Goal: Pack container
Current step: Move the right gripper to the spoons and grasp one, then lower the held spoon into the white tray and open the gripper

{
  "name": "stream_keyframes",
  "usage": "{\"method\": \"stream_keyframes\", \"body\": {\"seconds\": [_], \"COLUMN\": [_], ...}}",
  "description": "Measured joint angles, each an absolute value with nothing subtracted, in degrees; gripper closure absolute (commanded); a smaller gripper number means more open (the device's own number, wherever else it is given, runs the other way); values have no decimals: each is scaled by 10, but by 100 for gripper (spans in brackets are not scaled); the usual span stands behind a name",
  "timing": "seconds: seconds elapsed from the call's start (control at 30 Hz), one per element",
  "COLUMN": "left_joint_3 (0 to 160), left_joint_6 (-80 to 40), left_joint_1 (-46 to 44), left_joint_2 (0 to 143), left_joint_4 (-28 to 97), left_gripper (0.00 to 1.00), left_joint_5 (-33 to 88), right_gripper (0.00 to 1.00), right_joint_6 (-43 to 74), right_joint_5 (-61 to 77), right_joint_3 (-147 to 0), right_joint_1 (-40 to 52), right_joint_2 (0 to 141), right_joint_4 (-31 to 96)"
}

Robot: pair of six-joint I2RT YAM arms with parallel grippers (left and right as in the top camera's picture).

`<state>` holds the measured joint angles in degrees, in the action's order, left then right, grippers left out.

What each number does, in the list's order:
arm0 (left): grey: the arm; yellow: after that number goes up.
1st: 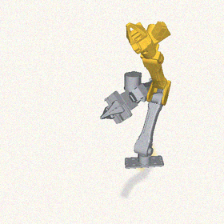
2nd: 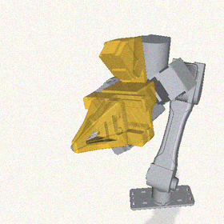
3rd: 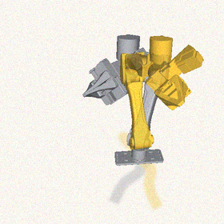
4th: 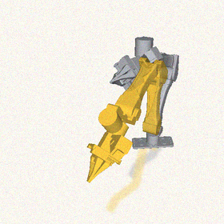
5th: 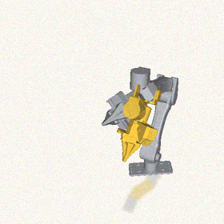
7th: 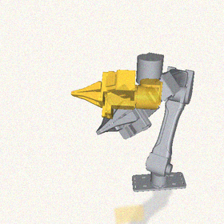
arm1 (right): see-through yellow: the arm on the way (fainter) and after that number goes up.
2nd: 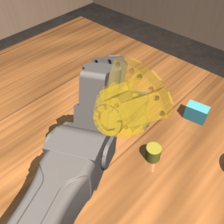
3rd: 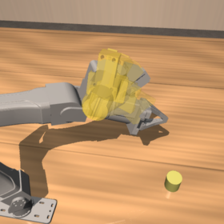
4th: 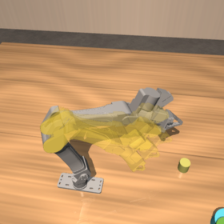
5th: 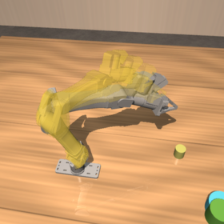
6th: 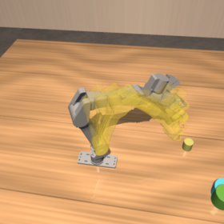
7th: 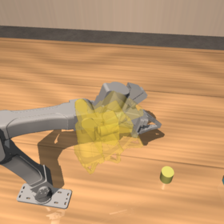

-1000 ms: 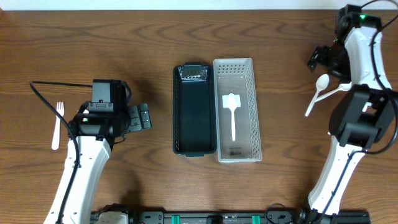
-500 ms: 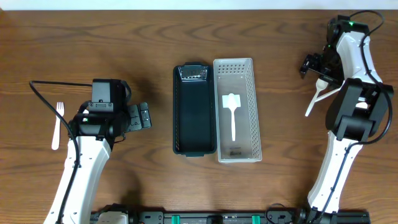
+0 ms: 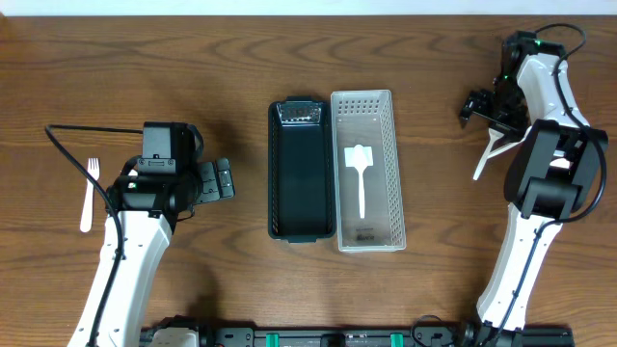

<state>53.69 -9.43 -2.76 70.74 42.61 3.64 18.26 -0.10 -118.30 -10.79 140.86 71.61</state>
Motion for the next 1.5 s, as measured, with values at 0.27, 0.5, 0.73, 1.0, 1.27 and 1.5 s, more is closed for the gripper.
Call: {"method": "stream_keyframes", "body": {"seconds": [0.27, 0.5, 0.73, 1.0, 1.27, 1.5], "left_joint_3": [537, 537, 537, 537, 537, 537], "left_joint_6": [-95, -95, -94, -94, -95, -95], "left_joint_1": [-28, -28, -28, -28, -28, -28], "left_joint_2": [707, 707, 707, 707, 707, 707], "left_joint_4": [426, 426, 426, 426, 426, 426], "left_gripper": [2, 2, 2, 2, 2, 2], "left_joint_5": [36, 36, 36, 36, 36, 36], "right_gripper": [57, 89, 99, 99, 99, 99], "right_joint_6": [174, 175, 175, 175, 169, 165], "right_joint_5": [8, 4, -1, -6, -8, 13], "right_joint_3": [-1167, -1166, -1166, -1171, -1211, -1239], "right_joint_1": [-107, -105, -103, -97, -33, 87], "right_joint_2": [1401, 1401, 1400, 1399, 1359, 1197], "right_joint_4": [712, 714, 712, 720, 752, 771]}}
